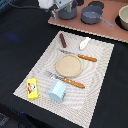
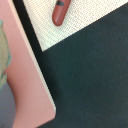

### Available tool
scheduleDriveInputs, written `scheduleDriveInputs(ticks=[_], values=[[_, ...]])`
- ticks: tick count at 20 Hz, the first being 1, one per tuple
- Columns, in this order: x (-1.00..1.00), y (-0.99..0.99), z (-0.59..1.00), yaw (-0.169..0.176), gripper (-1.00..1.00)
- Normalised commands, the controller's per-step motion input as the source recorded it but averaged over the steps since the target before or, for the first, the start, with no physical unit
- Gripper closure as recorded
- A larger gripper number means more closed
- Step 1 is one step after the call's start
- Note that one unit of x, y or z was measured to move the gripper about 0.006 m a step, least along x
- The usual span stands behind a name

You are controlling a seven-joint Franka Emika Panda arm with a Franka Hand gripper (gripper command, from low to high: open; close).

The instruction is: Interact with the objects in diverse but meaningful ways.

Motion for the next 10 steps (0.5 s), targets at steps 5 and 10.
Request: scheduleDriveInputs(ticks=[5, 10], values=[[0.04, -0.02, -0.47, -0.067, -1.0], [0.21, 0.03, -0.36, -0.078, -1.0]])
